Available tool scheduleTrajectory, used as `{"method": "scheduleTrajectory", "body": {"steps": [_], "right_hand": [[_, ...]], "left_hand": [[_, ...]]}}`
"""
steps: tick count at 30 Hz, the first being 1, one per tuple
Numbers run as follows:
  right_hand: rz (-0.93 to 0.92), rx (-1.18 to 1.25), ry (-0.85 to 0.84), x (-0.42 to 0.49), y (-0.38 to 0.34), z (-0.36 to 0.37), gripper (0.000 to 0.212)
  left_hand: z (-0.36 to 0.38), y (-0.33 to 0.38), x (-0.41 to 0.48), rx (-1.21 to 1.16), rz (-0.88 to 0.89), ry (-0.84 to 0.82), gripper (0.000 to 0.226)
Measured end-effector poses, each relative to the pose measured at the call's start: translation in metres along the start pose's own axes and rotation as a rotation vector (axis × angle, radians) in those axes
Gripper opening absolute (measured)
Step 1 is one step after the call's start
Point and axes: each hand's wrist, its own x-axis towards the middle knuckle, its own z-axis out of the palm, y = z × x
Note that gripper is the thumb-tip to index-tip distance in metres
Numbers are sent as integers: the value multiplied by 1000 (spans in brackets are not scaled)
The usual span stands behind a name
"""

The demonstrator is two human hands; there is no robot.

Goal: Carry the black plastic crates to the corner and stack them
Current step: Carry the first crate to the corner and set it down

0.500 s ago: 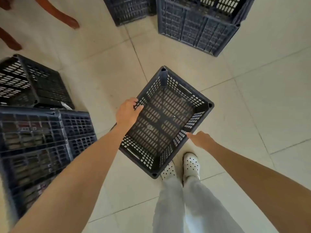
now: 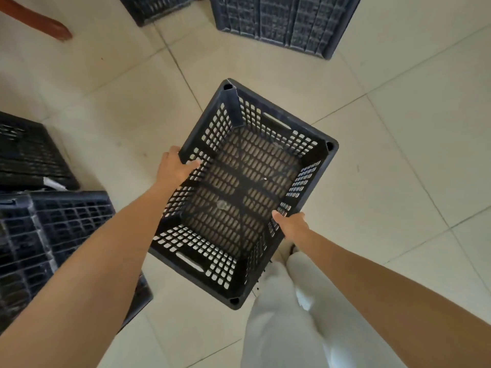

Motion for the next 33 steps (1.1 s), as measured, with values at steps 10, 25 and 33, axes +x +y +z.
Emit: {"method": "scheduleTrajectory", "body": {"steps": [10, 25, 33], "right_hand": [[-52, -17, 8, -58, -31, -54, 90], [-384, -328, 263, -295, -97, -294, 42], [-434, -460, 414, -339, -133, -456, 45]], "left_hand": [[-75, 55, -45, 33, -1, 0, 67], [-271, 270, -203, 333, 210, 36, 32], [-277, 434, -234, 332, 386, 61, 27]]}}
